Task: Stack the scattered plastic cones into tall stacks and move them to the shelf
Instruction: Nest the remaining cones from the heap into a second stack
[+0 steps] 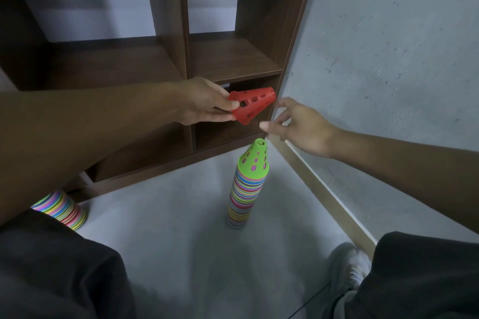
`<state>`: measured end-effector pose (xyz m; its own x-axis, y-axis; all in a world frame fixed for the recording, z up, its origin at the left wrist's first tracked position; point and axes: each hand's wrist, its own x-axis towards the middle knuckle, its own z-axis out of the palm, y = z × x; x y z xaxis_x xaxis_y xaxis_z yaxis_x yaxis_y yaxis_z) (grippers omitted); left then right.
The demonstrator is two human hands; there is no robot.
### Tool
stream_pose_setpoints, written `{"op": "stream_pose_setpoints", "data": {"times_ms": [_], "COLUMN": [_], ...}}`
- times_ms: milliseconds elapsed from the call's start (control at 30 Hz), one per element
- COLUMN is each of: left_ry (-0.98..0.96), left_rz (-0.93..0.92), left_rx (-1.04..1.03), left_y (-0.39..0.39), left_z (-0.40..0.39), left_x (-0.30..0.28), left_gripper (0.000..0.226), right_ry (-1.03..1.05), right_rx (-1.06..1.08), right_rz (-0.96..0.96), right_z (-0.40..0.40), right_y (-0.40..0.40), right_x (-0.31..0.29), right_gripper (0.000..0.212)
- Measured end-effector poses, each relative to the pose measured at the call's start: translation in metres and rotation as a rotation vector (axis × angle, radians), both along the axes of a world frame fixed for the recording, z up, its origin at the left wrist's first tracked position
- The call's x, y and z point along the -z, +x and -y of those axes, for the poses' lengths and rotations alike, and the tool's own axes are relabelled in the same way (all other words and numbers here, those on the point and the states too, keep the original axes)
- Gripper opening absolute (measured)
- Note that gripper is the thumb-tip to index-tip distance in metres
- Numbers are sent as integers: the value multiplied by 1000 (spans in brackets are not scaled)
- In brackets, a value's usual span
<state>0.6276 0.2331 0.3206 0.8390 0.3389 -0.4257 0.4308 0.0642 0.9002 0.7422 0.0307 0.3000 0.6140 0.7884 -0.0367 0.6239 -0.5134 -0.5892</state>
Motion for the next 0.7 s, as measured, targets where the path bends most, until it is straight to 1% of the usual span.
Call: {"op": "stream_pose_setpoints", "data": {"times_ms": [33, 100, 167, 267, 367, 433, 500, 633, 700], "left_ry": [15, 36, 40, 51, 172, 360, 554, 674, 756], "left_rz": [-2, -5, -3, 1, 13, 16, 11, 13, 4], "left_rx": [22, 66, 91, 126, 177, 256, 377, 468, 495], "left_y": [0, -1, 0, 1, 3, 4, 4, 5, 7], "left_z": [1, 3, 5, 11, 13, 12, 12, 14, 16], "left_x": [1, 2, 4, 7, 11, 15, 19, 26, 28], "left_gripper": [31, 22, 17, 15, 20, 20, 21, 34, 52], "right_ry": [58, 161, 242, 283, 233, 178, 118, 36, -2], "right_rx": [14, 25, 14, -29, -81, -98, -109, -125, -132], "right_rz": [2, -12, -10, 55, 280, 372, 396, 378, 369], "right_z": [0, 1, 2, 5, 9, 10, 9, 7, 6], "right_y": [0, 1, 2, 4, 6, 6, 5, 4, 3], "right_x": [-3, -7, -7, -6, -8, -9, -8, -1, 3], "right_gripper": [61, 44, 31, 27, 30, 29, 26, 28, 31]}}
